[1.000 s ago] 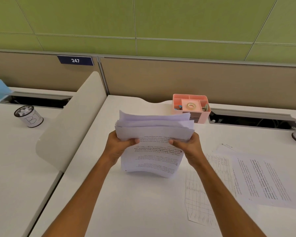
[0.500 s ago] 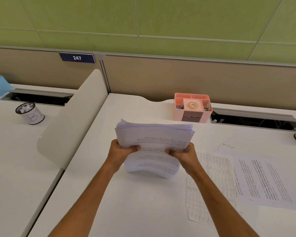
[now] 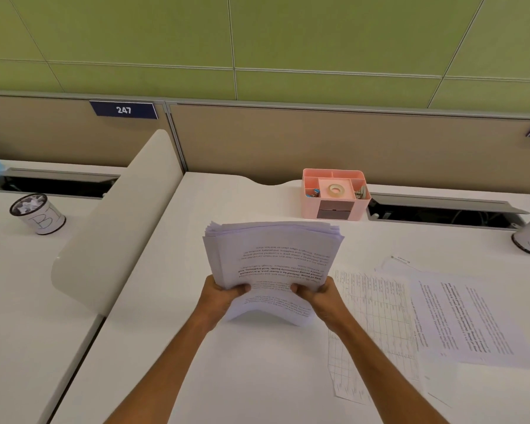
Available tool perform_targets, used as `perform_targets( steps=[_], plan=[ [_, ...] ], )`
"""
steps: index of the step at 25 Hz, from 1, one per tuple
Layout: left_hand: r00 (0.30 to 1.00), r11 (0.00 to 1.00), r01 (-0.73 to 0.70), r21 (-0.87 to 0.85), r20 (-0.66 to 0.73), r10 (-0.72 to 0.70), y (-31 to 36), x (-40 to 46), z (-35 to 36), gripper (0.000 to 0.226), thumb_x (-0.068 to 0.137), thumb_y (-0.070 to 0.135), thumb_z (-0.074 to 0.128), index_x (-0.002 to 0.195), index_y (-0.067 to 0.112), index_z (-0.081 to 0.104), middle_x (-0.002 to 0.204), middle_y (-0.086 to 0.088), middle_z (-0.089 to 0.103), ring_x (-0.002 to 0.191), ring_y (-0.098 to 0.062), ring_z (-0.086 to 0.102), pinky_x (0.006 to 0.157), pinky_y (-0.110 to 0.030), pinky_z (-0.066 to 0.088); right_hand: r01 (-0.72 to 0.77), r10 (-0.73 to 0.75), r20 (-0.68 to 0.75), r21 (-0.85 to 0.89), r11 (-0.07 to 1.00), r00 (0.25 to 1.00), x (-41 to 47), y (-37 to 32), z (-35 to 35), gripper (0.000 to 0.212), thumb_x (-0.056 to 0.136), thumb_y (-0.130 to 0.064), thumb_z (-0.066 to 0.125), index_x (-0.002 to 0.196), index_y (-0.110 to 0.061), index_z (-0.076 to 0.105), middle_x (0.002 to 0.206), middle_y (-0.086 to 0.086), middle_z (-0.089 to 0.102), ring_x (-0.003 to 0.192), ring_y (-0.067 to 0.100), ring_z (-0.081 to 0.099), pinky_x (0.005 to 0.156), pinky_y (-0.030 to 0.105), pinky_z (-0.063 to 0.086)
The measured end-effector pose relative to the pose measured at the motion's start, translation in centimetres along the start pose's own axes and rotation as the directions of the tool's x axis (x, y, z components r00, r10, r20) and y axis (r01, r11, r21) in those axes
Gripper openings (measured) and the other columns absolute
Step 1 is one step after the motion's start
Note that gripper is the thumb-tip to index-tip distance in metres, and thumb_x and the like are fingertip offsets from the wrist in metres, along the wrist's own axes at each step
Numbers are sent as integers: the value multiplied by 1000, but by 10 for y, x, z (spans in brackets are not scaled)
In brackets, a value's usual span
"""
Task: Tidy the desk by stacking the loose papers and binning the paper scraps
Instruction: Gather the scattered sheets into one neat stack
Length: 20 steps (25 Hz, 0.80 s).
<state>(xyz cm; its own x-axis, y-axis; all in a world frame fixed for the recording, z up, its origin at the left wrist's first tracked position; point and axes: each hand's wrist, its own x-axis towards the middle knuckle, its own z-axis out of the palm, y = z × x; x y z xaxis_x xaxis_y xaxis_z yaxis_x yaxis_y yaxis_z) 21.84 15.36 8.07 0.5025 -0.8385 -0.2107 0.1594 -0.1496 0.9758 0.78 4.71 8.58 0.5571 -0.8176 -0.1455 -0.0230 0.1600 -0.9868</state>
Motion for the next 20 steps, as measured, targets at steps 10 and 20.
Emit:
perform_targets(
  steps=[10, 20],
  plan=[
    [977, 977, 204, 58, 52, -207, -19, -8, 7, 36, 73, 5, 81, 107, 8, 67, 101, -7, 75, 94, -26, 72, 82, -40, 58, -239, 239, -3, -19, 971, 971, -14, 2, -25, 33, 81, -9, 75, 113, -9, 68, 107, 7, 74, 96, 26, 72, 87, 46, 57],
    [913, 908, 408, 99, -34, -407, -65, -21, -14, 38, 74, -3, 78, 109, 5, 66, 96, -8, 75, 86, -29, 72, 69, -35, 58, -663, 38, -775, -512, 545, 630, -121, 68, -108, 57, 87, -37, 65, 136, -15, 48, 137, 11, 52, 120, 33, 52, 96, 47, 44]
  ],
)
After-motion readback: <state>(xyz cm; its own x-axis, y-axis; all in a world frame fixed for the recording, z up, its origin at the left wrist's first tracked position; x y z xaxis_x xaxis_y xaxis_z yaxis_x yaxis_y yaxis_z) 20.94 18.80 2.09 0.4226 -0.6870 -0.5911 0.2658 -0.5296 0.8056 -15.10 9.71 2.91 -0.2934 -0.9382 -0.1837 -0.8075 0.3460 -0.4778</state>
